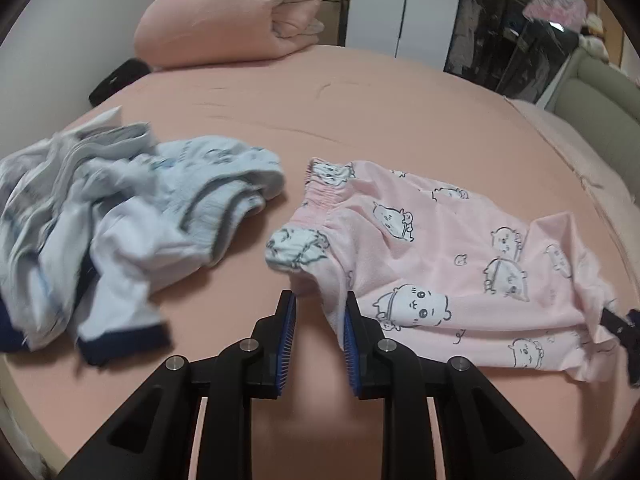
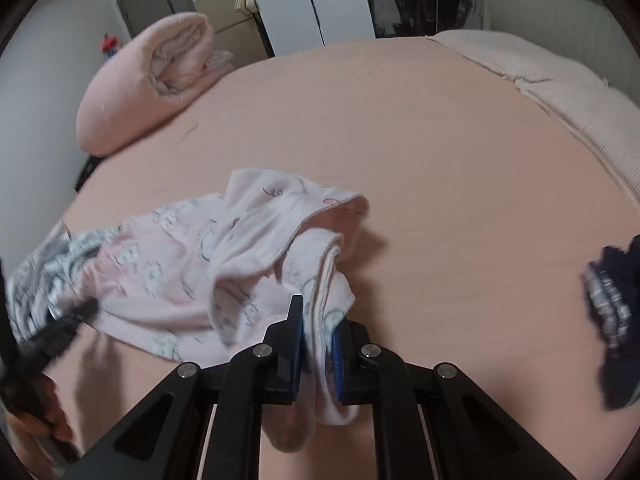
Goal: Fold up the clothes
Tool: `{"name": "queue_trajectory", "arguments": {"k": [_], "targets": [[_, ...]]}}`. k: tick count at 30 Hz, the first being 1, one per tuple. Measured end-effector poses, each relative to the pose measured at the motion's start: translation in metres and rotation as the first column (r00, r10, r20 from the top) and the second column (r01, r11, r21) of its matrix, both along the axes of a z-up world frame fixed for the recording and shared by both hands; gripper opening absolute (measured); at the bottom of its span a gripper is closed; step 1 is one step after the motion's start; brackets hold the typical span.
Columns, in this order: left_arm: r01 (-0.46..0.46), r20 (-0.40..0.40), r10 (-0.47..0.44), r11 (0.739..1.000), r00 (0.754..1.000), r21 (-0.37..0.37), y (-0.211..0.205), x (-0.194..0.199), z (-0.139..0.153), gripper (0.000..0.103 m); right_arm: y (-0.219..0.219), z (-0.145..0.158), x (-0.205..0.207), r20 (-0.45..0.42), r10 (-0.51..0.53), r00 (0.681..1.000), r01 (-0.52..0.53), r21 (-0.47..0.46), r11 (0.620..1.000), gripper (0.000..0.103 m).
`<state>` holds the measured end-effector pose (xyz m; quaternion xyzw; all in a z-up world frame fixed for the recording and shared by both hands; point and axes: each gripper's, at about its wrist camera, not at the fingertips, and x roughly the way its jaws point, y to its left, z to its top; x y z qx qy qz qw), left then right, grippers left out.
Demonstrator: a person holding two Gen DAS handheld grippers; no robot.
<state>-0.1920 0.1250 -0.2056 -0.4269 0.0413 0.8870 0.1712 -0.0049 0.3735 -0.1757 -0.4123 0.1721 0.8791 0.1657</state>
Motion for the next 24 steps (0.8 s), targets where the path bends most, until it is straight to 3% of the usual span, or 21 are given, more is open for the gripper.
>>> {"name": "queue_trajectory", "arguments": {"k": [3,5,9,11,15,17,19,24], "targets": [[0.004,-0.077,-0.009,0.998,0.997,-0.067,-0.011,0.02,0.016,0.014,0.002,0.006,0.015,0.01,-0.022,1.0,0.021,0.048,0.999,0.007],[0.024,-0.119,-0.032,0.997,0.992,-0.07,-0.019,0.028,0.027,0.014,0.002,0.007,0.022,0.013,-0.02,1.0,0.019,0.037,0.999,0.008],[0.046,-0.106,-0.043,0.999,0.993,0.027,-0.03,0.025,0.03,0.014,-0.004,0.009,0.02,0.017,0.012,1.0,-0.013,0.042,0.999,0.008],[0.04,-0.057,-0.036,0.996,0.998,0.081,-0.035,0.017,0.022,0.014,-0.005,0.008,0.023,0.017,0.023,1.0,-0.024,0.027,0.999,0.008],[0.024,0.127,-0.044,0.987,0.991,0.16,-0.039,-0.01,-0.001,0.017,0.001,0.004,0.031,0.041,0.024,0.999,-0.021,-0.062,0.998,0.011],[-0.002,0.188,-0.033,0.983,0.982,0.185,-0.04,-0.02,-0.012,0.018,0.005,0.001,0.041,0.043,0.017,0.999,-0.012,-0.111,0.994,0.022],[-0.02,0.217,-0.02,0.983,0.976,0.181,-0.039,-0.028,-0.019,0.019,0.01,-0.005,0.05,0.032,0.008,0.999,-0.002,-0.195,0.981,0.031],[-0.02,0.213,-0.024,0.98,0.977,0.2,-0.034,-0.03,-0.014,0.025,0.02,-0.02,0.069,-0.003,-0.008,1.0,0.006,-0.385,0.923,0.031]]}}
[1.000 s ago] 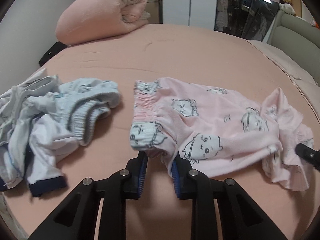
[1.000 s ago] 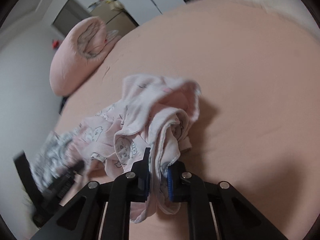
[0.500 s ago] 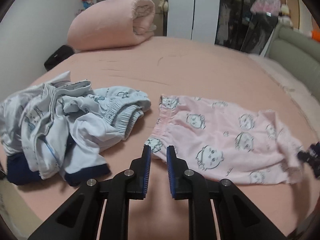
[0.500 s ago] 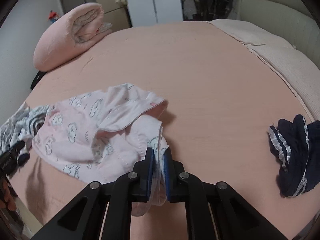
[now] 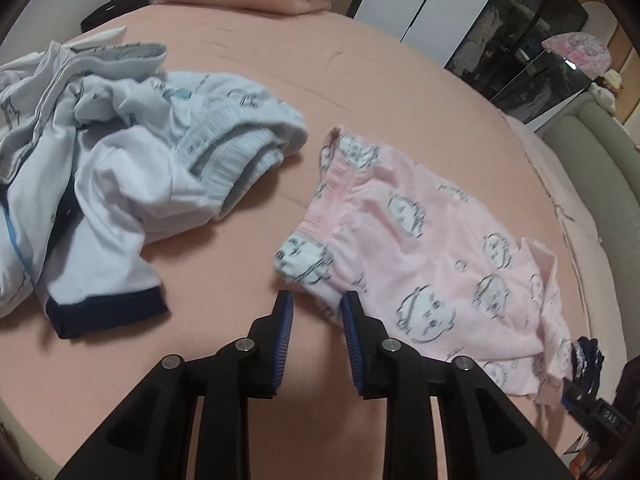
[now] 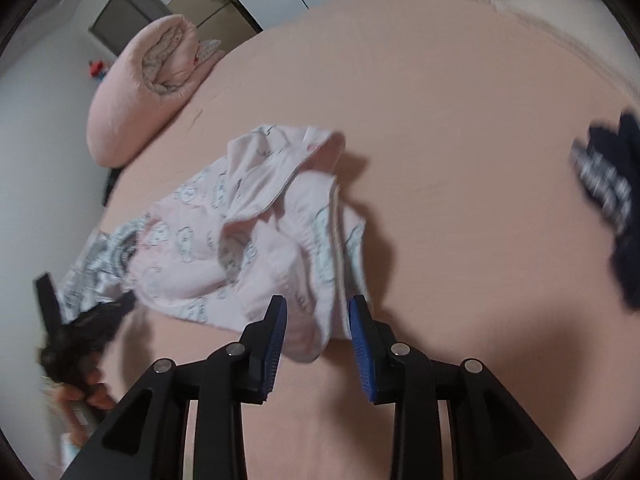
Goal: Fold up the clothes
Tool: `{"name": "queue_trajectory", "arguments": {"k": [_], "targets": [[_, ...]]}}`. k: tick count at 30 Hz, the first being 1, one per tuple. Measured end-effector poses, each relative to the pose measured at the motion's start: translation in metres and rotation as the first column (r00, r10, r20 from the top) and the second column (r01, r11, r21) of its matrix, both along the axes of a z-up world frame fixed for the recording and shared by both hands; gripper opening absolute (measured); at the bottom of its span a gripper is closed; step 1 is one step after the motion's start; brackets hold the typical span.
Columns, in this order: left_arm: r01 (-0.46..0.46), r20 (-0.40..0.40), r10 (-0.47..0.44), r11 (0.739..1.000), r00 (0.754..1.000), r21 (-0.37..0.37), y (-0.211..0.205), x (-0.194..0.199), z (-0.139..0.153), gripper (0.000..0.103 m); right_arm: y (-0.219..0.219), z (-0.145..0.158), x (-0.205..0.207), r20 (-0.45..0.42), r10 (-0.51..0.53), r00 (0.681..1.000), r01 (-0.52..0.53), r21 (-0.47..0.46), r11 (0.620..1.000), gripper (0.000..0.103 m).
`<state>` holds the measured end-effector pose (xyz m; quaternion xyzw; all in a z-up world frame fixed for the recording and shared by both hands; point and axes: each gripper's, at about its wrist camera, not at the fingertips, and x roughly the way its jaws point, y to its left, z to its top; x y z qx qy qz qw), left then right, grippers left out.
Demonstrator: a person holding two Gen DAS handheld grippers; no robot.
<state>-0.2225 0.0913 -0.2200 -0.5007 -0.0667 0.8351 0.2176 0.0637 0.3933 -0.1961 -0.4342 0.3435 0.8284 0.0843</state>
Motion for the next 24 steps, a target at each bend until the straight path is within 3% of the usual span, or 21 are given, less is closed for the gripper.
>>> {"name": "queue_trajectory", "arguments": {"k": [2,4,11,15,16,19,24], "targets": [[0.002,-0.006,-0.001,1.0,1.0,0.02,0.004,0.0,0.003,0.036,0.0,-0.004,0.002,-0.018,0.003,1.0,-0.003,-0.04,0.999,0.032],[0.005,-0.002,-0.005,0.999,1.0,0.041,0.008,0.0,0.004,0.061,-0.001,-0.007,-0.001,-0.031,0.001,1.0,-0.003,-0.076,0.997,0.032],[-0.008,0.039,0.007,1.0,0.999,0.012,0.026,-0.013,-0.015,0.063,0.0,-0.016,-0.005,-0.049,-0.034,0.998,0.025,-0.179,0.984,0.032],[-0.028,0.028,0.028,1.0,0.999,0.0,0.031,-0.012,-0.017,0.06,0.003,-0.023,-0.008,-0.047,-0.05,0.998,0.04,-0.183,0.982,0.032],[-0.023,0.014,0.023,1.0,1.0,-0.01,0.033,-0.009,-0.015,0.05,0.003,-0.024,-0.008,-0.051,-0.055,0.997,0.045,-0.186,0.982,0.032],[-0.001,-0.016,0.0,0.999,1.0,-0.047,0.036,0.0,-0.012,0.034,0.005,-0.024,-0.008,-0.064,-0.075,0.995,0.061,-0.2,0.978,0.031],[0.015,-0.024,-0.016,0.998,1.0,-0.057,0.033,0.011,-0.007,0.024,0.002,-0.013,-0.01,-0.066,-0.061,0.996,0.05,-0.159,0.986,0.023]]}}
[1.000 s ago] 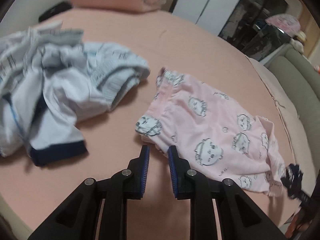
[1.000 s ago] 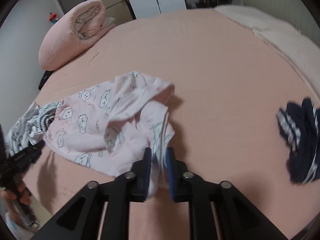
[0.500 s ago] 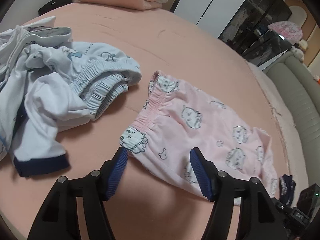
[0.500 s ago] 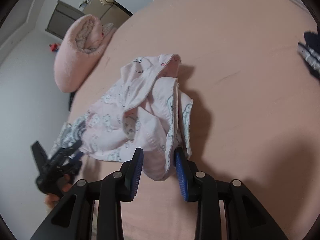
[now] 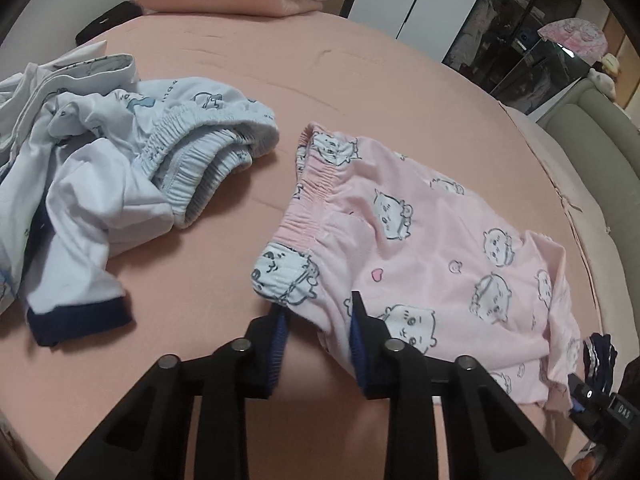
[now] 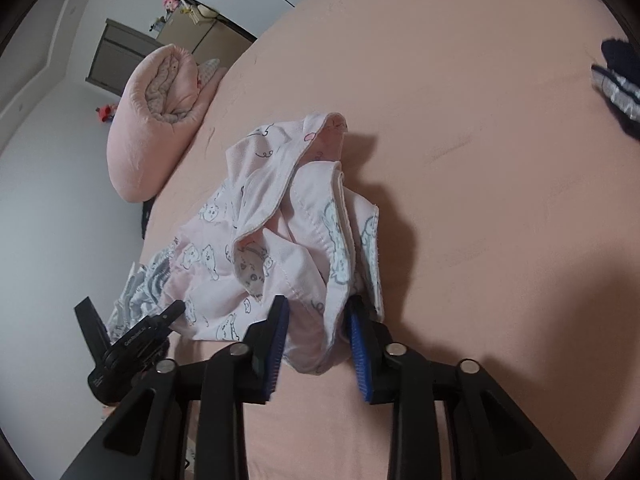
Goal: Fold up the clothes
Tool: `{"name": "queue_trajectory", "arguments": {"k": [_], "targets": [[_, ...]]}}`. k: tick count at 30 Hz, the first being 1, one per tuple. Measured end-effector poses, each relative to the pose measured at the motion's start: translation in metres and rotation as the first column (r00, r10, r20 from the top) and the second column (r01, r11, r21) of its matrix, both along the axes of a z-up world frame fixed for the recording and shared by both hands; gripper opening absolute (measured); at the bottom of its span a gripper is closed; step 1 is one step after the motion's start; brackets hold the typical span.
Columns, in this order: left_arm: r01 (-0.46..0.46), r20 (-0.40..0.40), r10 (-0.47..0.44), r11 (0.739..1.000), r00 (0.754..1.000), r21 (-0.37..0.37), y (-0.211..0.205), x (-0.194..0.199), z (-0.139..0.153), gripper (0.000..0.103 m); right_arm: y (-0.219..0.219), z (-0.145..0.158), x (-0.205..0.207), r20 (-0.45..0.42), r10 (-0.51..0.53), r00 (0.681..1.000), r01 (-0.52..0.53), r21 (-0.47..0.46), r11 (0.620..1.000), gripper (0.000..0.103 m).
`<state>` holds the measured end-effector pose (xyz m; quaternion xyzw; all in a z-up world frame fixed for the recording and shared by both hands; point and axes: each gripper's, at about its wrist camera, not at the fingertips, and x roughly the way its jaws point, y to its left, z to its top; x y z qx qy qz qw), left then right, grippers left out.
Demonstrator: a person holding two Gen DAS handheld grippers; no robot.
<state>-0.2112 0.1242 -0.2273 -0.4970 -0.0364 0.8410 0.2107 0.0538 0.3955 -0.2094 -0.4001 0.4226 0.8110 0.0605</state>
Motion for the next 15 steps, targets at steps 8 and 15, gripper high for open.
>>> {"name": "queue_trajectory", "arguments": {"k": [8,15], "targets": [[0.043,-0.065,-0.047,0.997,0.997,-0.062,0.007,0.004,0.017,0.023,-0.006,0.021,-0.018,0.011,0.082,0.997,-0.083,0.129,0.988,0.021],[0.084,-0.109,-0.096,0.99,0.989,-0.112,0.015,0.006,0.028,0.023,0.001,0.014,-0.012,0.032,0.081,0.996,-0.085,0.142,0.986,0.017]]}}
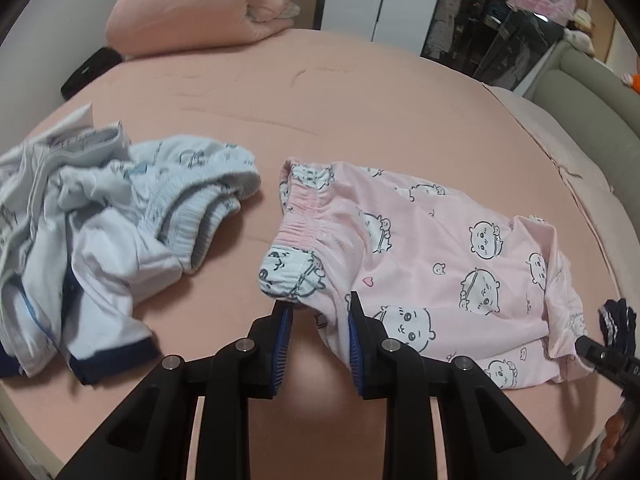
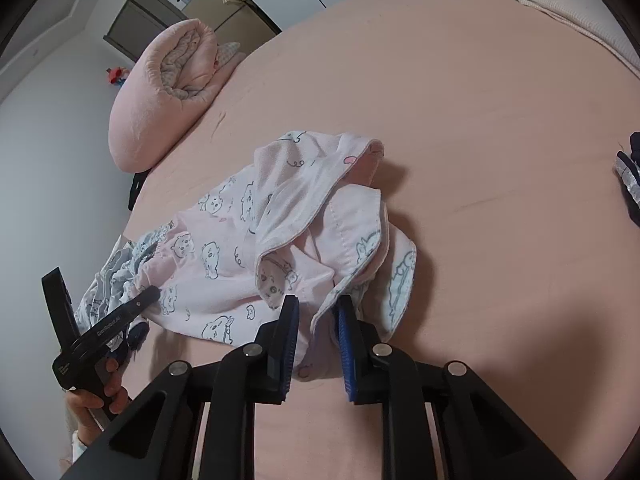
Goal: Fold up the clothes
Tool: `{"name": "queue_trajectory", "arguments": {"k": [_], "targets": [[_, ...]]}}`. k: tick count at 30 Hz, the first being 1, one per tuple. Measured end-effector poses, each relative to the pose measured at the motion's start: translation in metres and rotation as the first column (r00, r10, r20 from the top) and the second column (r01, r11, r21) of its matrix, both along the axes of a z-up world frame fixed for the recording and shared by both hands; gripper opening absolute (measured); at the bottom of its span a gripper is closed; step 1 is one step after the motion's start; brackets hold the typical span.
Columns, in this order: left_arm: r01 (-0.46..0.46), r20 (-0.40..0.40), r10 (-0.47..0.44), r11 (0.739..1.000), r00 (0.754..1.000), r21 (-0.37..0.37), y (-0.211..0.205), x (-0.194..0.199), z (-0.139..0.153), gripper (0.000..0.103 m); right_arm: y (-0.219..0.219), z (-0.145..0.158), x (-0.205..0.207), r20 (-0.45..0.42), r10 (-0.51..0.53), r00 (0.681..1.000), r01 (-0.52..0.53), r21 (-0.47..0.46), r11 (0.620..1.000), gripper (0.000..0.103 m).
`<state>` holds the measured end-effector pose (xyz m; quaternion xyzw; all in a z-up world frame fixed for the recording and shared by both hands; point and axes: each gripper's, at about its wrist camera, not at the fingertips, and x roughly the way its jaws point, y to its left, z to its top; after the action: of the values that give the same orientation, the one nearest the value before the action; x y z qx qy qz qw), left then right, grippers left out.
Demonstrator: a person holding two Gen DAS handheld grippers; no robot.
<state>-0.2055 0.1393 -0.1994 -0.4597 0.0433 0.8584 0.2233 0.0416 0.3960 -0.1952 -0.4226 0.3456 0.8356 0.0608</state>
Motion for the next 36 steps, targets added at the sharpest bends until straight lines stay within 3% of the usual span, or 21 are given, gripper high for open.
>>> {"name": "queue_trajectory", "arguments": {"k": [4,7,11,14,15,16,17,19,22,27,30,32,33,36], "targets": [[0.021,-0.016,-0.022,0.999,1.0,-0.036,0.008,-0.005,0.004,0.023,0.009,0.004,-0.003,0.0,-0.004,1.0,0.004,0.037,0.999,0.017],[0.068,-0.035,-0.072,0.992,0.997,-0.103,0.015,-0.003,0.004,0.023,0.01,0.008,-0.011,0.011,0.008,1.0,-0.009,0.088,0.996,0.017],[0.131,-0.074,-0.151,0.966,0.986,-0.225,0.022,0.01,-0.002,0.03,-0.006,0.022,-0.014,0.045,0.07,0.997,-0.079,0.265,0.961,0.017],[0.146,-0.092,-0.175,0.954,0.98,-0.261,0.019,0.019,-0.005,0.054,-0.025,0.03,-0.012,0.105,0.123,0.987,-0.155,0.4,0.903,0.018],[0.149,-0.106,-0.181,0.954,0.978,-0.259,0.017,0.022,-0.004,0.067,-0.034,0.032,-0.01,0.127,0.144,0.981,-0.186,0.445,0.876,0.02],[0.151,-0.122,-0.188,0.953,0.975,-0.262,0.015,0.026,-0.002,0.078,-0.044,0.033,-0.009,0.144,0.172,0.975,-0.221,0.492,0.842,0.028],[0.154,-0.138,-0.196,0.952,0.971,-0.265,0.013,0.029,0.001,0.081,-0.055,0.035,-0.007,0.159,0.2,0.967,-0.255,0.537,0.804,0.042],[0.166,-0.178,-0.222,0.945,0.959,-0.283,0.011,0.037,0.006,0.081,-0.075,0.037,-0.002,0.183,0.253,0.95,-0.312,0.612,0.727,0.059],[0.206,-0.217,-0.29,0.918,0.932,-0.339,0.017,0.047,0.011,0.081,-0.099,0.037,0.003,0.221,0.302,0.927,-0.369,0.675,0.639,0.061],[0.255,-0.264,-0.402,0.855,0.877,-0.452,0.027,0.059,0.001,0.081,-0.128,0.027,-0.003,0.294,0.342,0.893,-0.442,0.717,0.539,0.061],[0.281,-0.29,-0.48,0.802,0.828,-0.527,0.031,0.069,-0.01,0.081,-0.141,0.017,-0.003,0.335,0.338,0.88,-0.464,0.76,0.455,0.061],[0.286,-0.328,-0.544,0.759,0.772,-0.585,0.034,0.081,-0.017,0.081,-0.148,0.011,-0.002,0.358,0.336,0.871,-0.474,0.792,0.385,0.061],[0.279,-0.363,-0.579,0.738,0.731,-0.614,0.034,0.089,-0.02,0.081,-0.152,0.007,-0.001,0.369,0.334,0.867,-0.478,0.806,0.349,0.061],[0.275,-0.429,-0.687,0.667,0.586,-0.692,0.035,0.111,-0.032,0.081,-0.167,-0.006,0.005,0.399,0.342,0.851,-0.477,0.86,0.182,0.061]]}}
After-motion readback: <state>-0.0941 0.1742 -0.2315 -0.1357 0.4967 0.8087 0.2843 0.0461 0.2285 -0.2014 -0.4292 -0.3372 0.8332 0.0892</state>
